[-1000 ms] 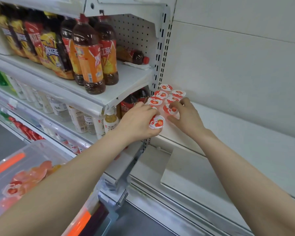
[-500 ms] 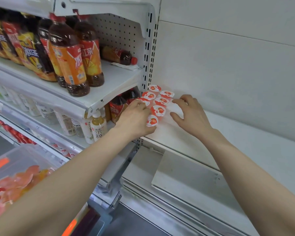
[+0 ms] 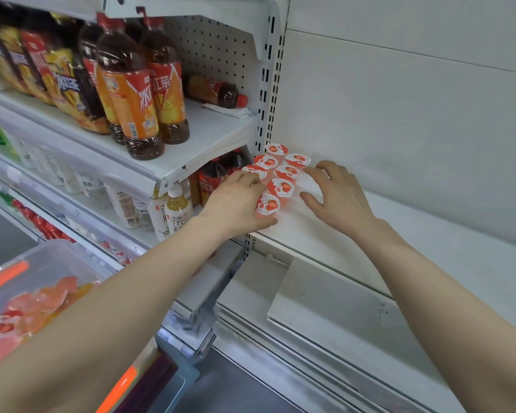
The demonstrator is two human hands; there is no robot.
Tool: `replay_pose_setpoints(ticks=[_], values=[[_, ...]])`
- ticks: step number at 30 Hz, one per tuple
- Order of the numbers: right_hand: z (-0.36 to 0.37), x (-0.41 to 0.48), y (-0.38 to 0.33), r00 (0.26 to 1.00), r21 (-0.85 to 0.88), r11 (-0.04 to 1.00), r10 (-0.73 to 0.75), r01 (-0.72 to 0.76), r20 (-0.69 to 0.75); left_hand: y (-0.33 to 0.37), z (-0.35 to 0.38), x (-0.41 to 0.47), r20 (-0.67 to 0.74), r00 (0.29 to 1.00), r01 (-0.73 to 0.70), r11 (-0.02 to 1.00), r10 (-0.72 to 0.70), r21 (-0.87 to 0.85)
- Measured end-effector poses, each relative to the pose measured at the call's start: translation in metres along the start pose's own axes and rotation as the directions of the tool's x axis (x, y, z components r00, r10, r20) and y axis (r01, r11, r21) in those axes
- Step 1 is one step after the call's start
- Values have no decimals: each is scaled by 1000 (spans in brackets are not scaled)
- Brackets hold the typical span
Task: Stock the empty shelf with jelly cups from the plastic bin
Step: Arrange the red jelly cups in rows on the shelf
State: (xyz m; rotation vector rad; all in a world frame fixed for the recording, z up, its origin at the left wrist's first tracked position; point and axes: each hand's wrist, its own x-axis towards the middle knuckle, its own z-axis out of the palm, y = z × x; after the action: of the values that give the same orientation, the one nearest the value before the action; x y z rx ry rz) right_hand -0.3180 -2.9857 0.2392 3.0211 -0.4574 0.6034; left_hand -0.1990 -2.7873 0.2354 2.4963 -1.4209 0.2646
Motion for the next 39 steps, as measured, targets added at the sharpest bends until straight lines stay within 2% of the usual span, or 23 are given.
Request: replay_pose_setpoints(ticks=[8,17,21,27,30,33,36,39], values=[[-23,-21,-37,1000,-97,995,-14,13,-2,-25,-28,-27,-93,990,-101,995,103,29],[-18,-68,-150,990,-78,997,-25,14,-138,-103,-50,-128,-148,976,-167,985,161,-32],[7,-92,-216,989,-42,998,-45,39,-144,-163,-39,-190,-148,986,-81,996,75,-37],[80,-122,-314,990,75,987,-141,142,-16,-257,-4,-294,-57,987,144,987,-148,-73],[117,-131,-352,976,157,968,-209,198,57,-291,19,-343,65,950,310,948,-306,-64],[147,-127,-380,942,206,940,-304,271,146,-319,40,-379,174,898,419,906,-405,-52],[175,-109,-402,885,247,921,-368,303,286,-335,51,-396,252,846,488,873,-469,-13],[200,-84,-423,834,235,913,-402,334,377,-344,60,-398,265,828,519,854,-495,-25]])
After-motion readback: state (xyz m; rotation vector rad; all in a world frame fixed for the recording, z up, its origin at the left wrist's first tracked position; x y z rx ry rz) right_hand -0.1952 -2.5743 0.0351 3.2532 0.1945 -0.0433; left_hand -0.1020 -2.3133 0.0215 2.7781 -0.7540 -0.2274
